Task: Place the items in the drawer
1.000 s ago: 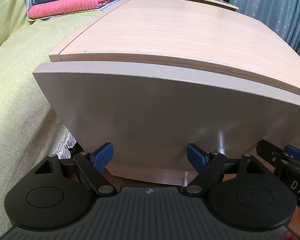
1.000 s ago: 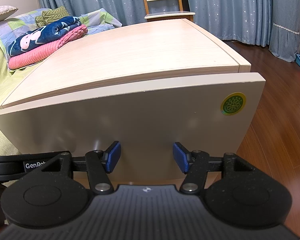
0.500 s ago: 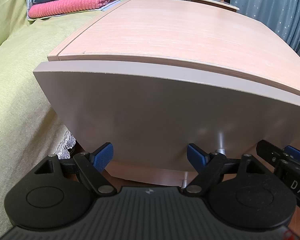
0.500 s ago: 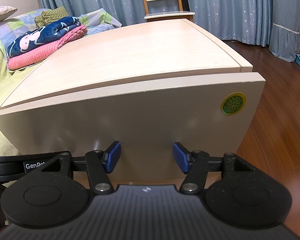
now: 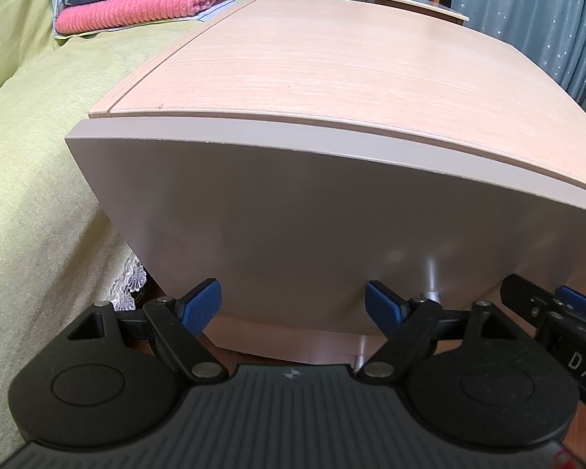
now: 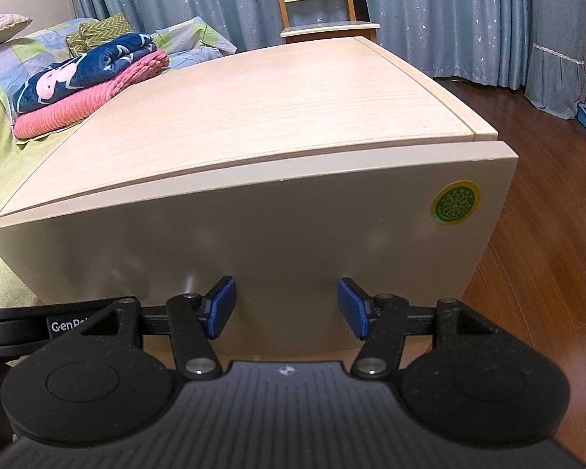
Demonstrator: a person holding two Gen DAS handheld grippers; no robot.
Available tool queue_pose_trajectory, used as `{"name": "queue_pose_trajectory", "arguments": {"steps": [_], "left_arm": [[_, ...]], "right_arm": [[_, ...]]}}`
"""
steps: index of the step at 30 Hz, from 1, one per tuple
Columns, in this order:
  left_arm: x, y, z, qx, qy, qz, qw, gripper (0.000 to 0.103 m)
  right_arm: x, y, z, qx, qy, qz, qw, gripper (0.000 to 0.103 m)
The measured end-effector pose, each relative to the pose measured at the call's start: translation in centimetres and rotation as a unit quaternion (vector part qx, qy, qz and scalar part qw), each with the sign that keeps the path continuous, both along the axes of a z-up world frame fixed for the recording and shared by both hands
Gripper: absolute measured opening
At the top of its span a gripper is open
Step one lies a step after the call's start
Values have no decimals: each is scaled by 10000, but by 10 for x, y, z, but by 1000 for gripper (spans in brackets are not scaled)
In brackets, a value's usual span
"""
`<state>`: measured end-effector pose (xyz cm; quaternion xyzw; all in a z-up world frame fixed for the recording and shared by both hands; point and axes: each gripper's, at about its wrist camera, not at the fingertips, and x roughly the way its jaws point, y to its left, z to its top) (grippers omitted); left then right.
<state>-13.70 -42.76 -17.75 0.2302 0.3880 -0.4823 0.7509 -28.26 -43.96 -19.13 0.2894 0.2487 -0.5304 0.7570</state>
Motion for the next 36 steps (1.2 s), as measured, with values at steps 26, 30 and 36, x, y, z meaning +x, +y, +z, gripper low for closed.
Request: {"name": "queue_pose_trajectory", "arguments": {"steps": [26,30,36], "left_arm": [[-29,48,57,219,-235,-224,9992,88],[-38,58,78,55,-264,-178,9995,88],[-46,69,102,-62,-287,-151,9995,88]], "right_arm": [[-42,46,51,308,-147,202,9992,79],[-49,56,67,206,-113,226,9995,86],[-57,66,83,199,-66,238,9995,95]]}}
